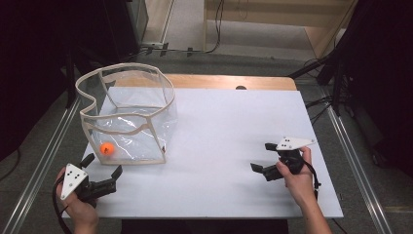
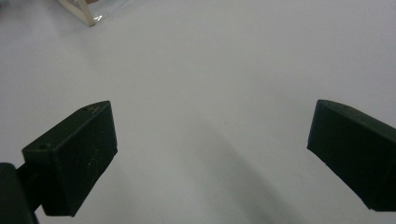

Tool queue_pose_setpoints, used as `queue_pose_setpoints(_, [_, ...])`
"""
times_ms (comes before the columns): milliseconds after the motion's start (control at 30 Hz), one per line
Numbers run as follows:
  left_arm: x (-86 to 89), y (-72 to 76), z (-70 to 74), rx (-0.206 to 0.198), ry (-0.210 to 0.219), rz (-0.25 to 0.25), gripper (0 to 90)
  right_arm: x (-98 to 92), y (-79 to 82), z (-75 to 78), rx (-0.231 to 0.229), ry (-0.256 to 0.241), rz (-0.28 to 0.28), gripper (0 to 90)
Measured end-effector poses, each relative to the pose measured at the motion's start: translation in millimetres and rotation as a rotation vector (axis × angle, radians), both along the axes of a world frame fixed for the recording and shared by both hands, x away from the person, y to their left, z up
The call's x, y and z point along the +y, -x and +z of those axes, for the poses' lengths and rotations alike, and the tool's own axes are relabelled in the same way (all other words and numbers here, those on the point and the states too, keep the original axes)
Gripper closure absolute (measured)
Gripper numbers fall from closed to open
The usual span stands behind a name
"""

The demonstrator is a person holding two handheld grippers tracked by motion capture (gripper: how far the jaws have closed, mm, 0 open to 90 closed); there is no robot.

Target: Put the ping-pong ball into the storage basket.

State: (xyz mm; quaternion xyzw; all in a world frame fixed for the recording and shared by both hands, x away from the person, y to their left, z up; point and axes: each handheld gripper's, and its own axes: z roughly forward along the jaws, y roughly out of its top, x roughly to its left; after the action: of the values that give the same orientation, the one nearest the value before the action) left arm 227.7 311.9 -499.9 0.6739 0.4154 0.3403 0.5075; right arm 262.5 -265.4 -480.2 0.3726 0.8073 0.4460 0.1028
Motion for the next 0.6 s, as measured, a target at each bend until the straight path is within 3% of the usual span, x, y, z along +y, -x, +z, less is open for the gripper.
queue_pose_setpoints(600, [-0.1, 0.2, 0.0, 0.0, -0.001, 0.0, 0.0, -34.0, 21.6, -10.5, -0.045, -0.035, -0.086, 0.0])
